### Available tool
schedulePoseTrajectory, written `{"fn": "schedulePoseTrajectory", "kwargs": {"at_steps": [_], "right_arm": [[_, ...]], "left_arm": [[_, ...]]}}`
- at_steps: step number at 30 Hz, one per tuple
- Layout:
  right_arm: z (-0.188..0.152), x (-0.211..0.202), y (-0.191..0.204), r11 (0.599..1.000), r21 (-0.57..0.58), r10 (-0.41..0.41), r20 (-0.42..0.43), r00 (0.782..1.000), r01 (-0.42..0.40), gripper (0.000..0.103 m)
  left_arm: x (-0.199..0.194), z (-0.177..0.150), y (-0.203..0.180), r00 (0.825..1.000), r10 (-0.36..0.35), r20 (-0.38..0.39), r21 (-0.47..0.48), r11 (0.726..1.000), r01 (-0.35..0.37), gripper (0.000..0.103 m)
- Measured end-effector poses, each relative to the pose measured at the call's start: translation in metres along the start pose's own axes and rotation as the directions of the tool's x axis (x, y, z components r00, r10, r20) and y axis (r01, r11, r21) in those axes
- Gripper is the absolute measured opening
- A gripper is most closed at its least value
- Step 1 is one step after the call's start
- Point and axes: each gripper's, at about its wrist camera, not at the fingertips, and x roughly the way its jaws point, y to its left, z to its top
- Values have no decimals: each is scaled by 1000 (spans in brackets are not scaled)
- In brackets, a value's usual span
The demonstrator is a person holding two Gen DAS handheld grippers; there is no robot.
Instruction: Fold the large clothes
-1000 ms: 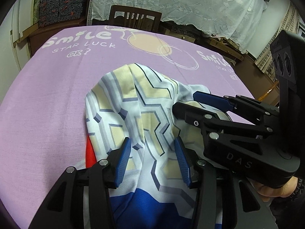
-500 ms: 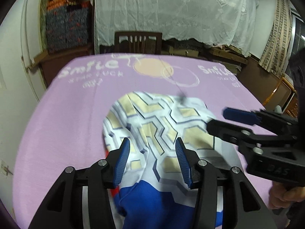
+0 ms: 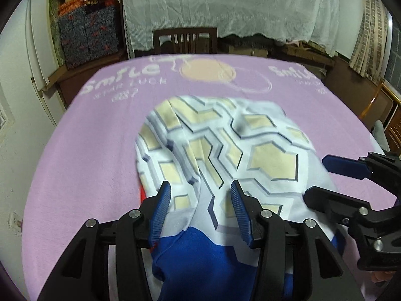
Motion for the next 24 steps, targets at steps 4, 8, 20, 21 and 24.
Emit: {"fn": "schedulePoseTrajectory", "kwargs": {"at_steps": [4,8,20,21,24], "right_arm": [[-8,13,-12,998,56,40,-6,999,-39,66],[-16,29,-35,977,172,135,-33,990,-128,78],[-21,44,-56,922,309,257,-45,965,-232,83],[-21,45,-56,922,311,256,-47,966,-229,83],[-17,38,-53,932,304,225,-57,973,-197,83]], "left_arm": [[9,-2,8,1000,-13,-28,-31,999,12,53],[12,-3,7,1000,-6,-28,-26,1000,5,53],[10,-3,2,1000,9,-21,-12,1000,-10,53],[8,-3,3,1000,10,-16,-10,1000,-10,54],[-2,-1,4,1000,4,11,-16,1000,-4,60]]}}
